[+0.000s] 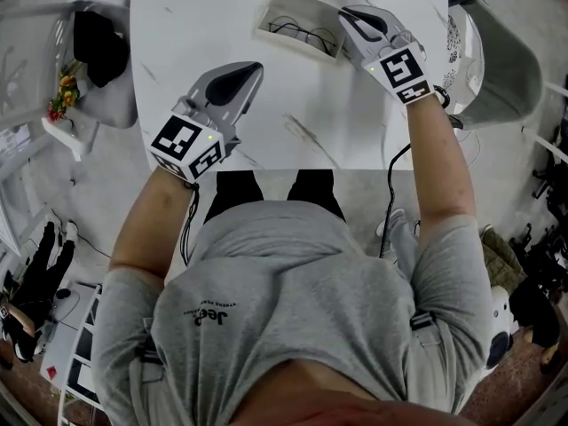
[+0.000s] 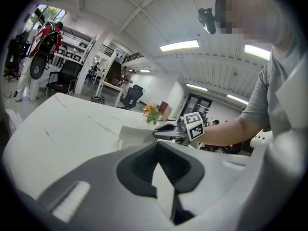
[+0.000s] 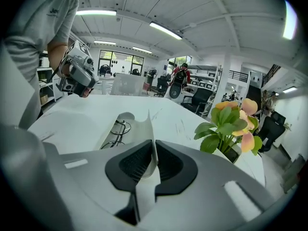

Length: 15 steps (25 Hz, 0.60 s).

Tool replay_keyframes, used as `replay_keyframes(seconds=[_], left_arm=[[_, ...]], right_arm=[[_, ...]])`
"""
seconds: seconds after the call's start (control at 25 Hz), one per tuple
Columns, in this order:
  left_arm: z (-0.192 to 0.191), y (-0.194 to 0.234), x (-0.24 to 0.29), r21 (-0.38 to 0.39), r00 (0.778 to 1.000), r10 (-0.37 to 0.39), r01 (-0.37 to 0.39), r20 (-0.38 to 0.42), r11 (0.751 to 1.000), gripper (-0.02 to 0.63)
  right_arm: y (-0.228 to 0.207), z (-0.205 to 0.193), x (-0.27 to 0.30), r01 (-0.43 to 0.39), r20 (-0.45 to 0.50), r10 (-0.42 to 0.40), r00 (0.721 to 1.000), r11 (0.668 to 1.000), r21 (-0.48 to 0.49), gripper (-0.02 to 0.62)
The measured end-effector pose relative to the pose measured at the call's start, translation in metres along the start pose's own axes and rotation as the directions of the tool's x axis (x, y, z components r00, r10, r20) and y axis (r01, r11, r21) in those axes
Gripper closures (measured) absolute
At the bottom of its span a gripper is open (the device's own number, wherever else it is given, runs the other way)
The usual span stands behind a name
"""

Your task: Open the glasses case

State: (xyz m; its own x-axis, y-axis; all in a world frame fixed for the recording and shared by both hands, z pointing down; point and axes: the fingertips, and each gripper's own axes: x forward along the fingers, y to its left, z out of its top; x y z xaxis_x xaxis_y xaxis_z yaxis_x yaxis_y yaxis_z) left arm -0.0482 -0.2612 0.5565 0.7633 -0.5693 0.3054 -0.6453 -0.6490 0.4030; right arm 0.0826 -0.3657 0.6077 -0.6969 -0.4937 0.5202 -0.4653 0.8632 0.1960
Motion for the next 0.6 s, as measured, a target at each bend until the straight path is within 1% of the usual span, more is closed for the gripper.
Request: replay_keyframes(seconds=[0.16, 0.24, 0.44, 0.6], left_arm=[[0.0, 0.001, -0.002, -0.006, 1.0, 0.0, 0.0, 0.005, 1.0, 0.554], [0.001, 0.001, -0.003, -0.008, 1.0, 0.001, -0.001, 0.007, 1.0, 0.554], [0.003, 0.0, -0.006, -0.01, 1.0, 0.001, -0.001, 0.011, 1.0, 0.554], [0.003, -0.003, -0.008, -0.007, 1.0, 0.0, 0.0, 0.014, 1.0, 0.554]], right_arm=[[-0.002, -0.001, 0.001, -0.043, 0.009, 0.043, 0.999, 0.999, 0.032, 0.572], [-0.001, 0.0, 0.001, -0.069, 0.012, 0.068, 0.998, 0.997, 0.029, 0.575], [0.009, 0.008, 0.003, -0.13, 0.004, 0.13, 0.991, 0.991, -0.043, 0.588], [0.015, 0.013, 0.007, -0.171, -0.004, 0.171, 0.985, 0.982, -0.081, 0.588]])
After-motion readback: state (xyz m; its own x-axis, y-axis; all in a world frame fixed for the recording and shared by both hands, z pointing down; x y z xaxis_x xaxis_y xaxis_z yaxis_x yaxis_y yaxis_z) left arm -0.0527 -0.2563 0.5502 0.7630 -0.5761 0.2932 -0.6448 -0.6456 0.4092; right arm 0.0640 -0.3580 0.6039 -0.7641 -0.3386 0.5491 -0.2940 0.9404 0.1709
